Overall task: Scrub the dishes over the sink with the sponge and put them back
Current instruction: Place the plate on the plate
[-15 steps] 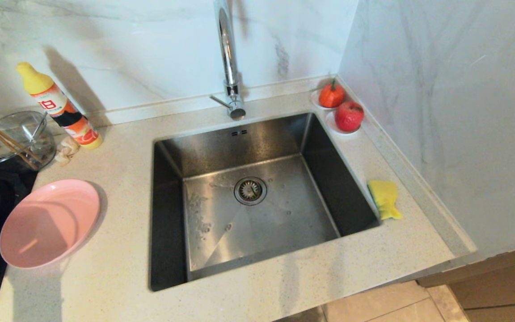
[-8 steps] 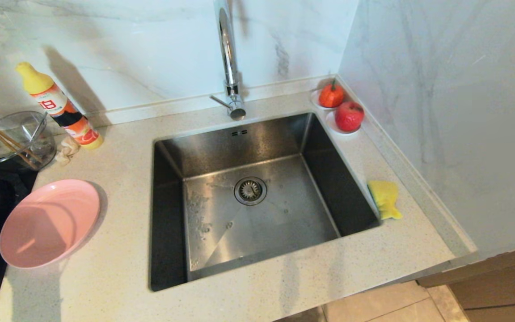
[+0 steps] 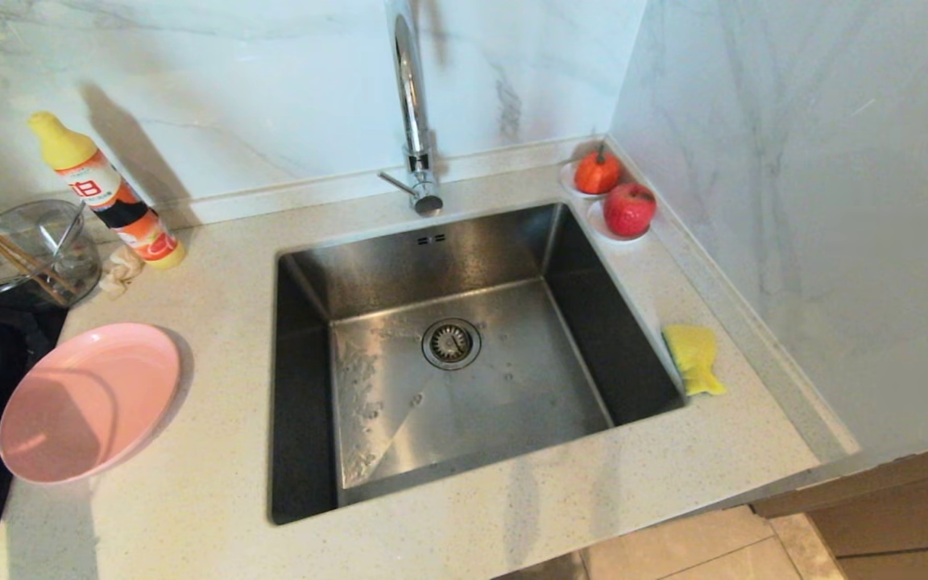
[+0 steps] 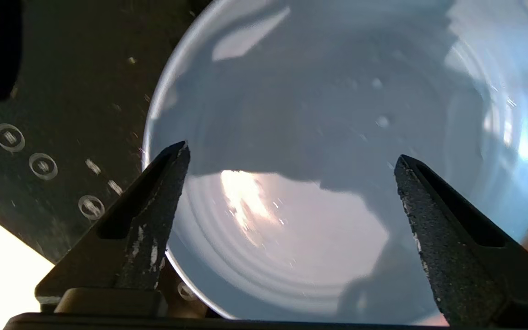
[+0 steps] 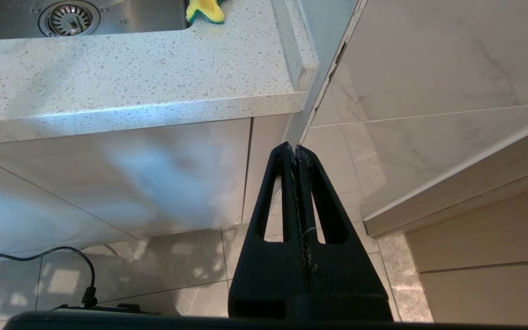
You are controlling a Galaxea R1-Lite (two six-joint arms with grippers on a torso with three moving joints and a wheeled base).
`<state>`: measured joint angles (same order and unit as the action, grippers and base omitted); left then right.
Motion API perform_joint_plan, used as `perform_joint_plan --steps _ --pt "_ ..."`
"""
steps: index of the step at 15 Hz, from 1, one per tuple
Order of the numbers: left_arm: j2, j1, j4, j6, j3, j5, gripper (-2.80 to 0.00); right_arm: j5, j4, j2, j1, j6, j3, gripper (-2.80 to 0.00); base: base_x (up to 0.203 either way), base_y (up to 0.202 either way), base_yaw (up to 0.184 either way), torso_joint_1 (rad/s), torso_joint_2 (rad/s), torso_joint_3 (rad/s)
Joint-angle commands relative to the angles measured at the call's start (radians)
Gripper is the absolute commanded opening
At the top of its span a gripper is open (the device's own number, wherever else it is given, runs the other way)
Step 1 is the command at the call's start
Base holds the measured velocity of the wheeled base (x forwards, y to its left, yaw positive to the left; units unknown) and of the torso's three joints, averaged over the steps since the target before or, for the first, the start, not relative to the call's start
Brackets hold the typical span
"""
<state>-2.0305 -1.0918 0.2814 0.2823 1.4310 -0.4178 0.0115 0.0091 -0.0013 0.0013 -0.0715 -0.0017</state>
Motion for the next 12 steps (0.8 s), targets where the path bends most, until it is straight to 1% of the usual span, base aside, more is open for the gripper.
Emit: perform_joint_plan --steps 1,6,8,12 --pt "-0.037 -0.006 -0.001 0.000 0.017 -0.004 0.00 0.001 0.000 0.000 0.000 -0.001 0.000 -2.80 0.000 0.000 0.000 0.000 0.00 0.000" --pt "-0.086 -0.007 -0.007 -0.009 0.040 -0.004 0.00 0.001 0.000 0.000 0.000 -0.001 0.000 -2.80 0.000 0.000 0.000 0.000 0.00 0.000" --pt "-0.091 -0.007 -0.003 -0.002 0.062 -0.007 0.00 0.001 0.000 0.000 0.000 -0.001 0.000 -2.80 0.000 0.000 0.000 0.000 0.00 0.000" --pt "-0.018 -0.005 0.007 0.004 0.066 -0.016 0.00 0.001 0.000 0.000 0.000 -0.002 0.000 -2.80 0.000 0.000 0.000 0.000 0.00 0.000"
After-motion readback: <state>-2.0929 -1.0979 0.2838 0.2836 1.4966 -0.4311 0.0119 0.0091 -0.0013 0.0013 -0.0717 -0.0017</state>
